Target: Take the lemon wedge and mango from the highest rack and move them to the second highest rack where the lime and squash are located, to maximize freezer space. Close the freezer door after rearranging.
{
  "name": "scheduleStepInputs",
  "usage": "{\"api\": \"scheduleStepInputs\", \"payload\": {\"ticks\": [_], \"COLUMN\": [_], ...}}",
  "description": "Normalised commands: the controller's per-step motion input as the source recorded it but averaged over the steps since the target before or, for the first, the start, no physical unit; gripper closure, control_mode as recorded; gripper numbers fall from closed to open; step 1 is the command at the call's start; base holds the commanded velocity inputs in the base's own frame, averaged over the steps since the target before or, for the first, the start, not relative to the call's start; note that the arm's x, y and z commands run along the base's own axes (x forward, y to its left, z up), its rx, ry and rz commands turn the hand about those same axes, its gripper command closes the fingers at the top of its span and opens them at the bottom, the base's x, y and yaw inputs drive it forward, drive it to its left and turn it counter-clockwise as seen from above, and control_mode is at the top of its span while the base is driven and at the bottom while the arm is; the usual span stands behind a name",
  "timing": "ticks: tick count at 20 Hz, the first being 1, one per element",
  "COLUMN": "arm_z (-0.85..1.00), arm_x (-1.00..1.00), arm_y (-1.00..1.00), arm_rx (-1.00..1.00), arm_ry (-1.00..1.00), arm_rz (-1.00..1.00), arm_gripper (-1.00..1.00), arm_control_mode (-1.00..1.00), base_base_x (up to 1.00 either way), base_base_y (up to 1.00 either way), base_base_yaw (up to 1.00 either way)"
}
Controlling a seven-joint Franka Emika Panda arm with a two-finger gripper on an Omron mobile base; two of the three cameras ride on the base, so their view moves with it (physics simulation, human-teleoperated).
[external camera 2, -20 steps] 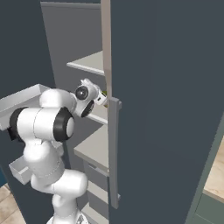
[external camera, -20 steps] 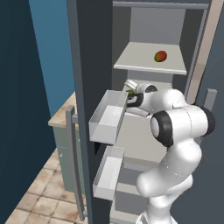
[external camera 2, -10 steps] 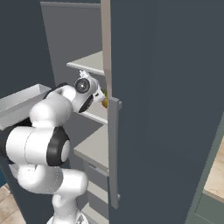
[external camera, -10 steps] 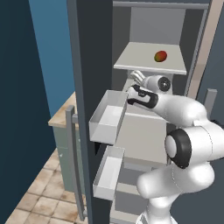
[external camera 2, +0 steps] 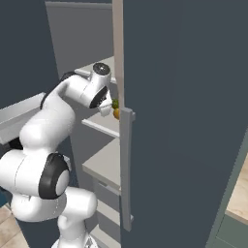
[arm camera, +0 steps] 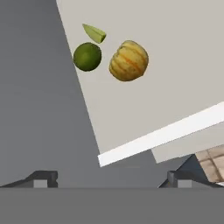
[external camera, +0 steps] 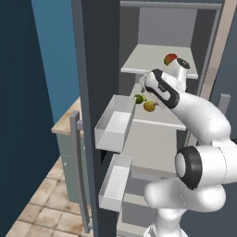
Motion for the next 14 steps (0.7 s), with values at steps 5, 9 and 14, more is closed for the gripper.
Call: {"api": "scheduleStepInputs", "payload": {"ticks": [5,9,14], "arm_z": [0.44,0.42,0.54], "arm_x": [-0.85,-0.90,-0.41], "arm_y": [-0.19,-0.19,-0.21], "arm_rx": [0.12,0.08,0.02], "arm_ry": [0.03,0.00,0.01], "arm_rz": [-0.08,-0.05,-0.12], "arm_gripper": [-1.00,-1.00,-1.00], "arm_control_mode": [-1.00,-1.00,-1.00], "base_base_x": [0.00,0.00,0.00], "base_base_y": [0.00,0.00,0.00], "base_base_yaw": [0.00,0.00,0.00]}}
